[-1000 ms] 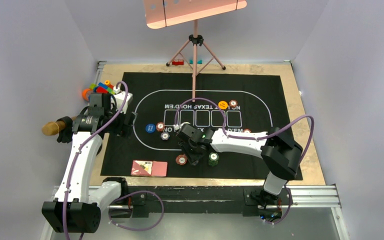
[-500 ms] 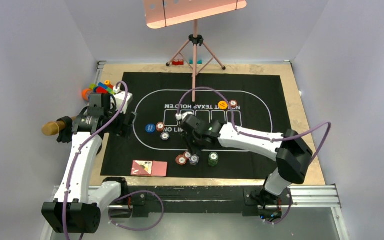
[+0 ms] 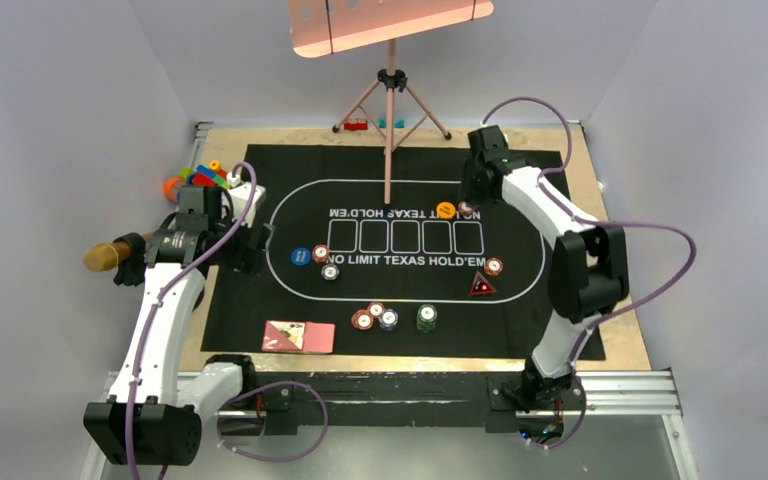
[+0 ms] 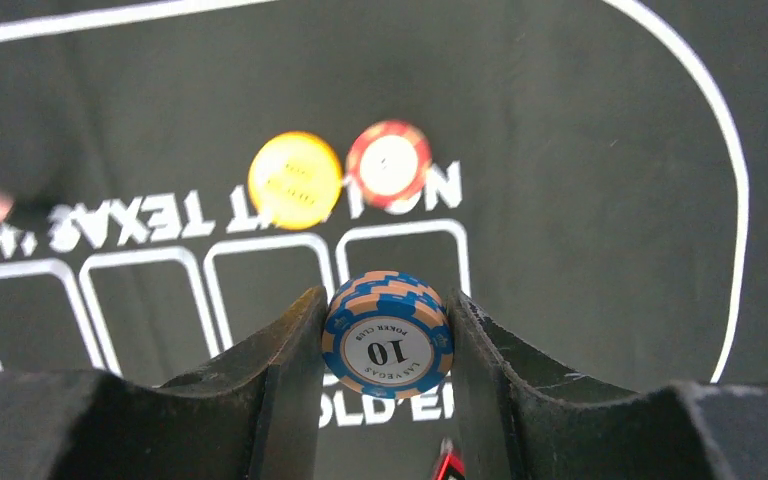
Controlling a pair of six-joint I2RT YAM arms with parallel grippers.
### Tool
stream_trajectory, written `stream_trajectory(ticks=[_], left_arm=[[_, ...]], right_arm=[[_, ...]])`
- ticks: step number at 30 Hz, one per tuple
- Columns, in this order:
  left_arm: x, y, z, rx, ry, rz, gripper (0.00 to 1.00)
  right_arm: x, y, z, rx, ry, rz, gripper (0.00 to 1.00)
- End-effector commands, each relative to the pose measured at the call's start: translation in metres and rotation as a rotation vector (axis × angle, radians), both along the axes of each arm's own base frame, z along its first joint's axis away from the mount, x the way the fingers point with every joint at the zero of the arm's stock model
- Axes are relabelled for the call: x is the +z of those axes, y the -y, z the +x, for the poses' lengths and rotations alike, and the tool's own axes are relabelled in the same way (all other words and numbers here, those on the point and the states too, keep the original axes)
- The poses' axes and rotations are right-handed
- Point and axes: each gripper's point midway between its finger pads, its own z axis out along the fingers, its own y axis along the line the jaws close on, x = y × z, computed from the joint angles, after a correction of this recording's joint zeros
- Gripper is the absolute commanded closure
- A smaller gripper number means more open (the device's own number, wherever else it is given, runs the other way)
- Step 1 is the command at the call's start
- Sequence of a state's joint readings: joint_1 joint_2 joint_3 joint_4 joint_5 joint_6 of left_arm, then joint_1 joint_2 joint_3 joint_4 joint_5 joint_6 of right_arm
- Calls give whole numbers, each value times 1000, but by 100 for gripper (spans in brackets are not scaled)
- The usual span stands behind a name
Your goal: Distribute texas hold em gaming equipment
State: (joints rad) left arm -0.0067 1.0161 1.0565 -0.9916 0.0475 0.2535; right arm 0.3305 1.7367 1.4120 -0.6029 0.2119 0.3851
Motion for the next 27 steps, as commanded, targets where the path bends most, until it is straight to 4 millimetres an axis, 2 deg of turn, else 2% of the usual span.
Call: stream_trajectory(ticks=[1,3,8,12,22,27], left_arm=[[4,-2,6,-1,23,3,0],[3,-2,6,-2,18,4,0],[2,-2,7,-7,17,9,0],[0,-3,7,-12,15,17,0],[-1,-4,7,-18,17,25,0],[-1,-4,6,-20,18,25,0]], right_arm=[[9,36,50,-129,57,-23,94],[-3,50,63,-172,39,-38,94],[-28,71,85,-240,15,-27,95],[-43,76,93,-249,-7,-30,96],[-81,76,95,-259,-72,-19,96],[-89,75,95,-261,-92,-15,88]])
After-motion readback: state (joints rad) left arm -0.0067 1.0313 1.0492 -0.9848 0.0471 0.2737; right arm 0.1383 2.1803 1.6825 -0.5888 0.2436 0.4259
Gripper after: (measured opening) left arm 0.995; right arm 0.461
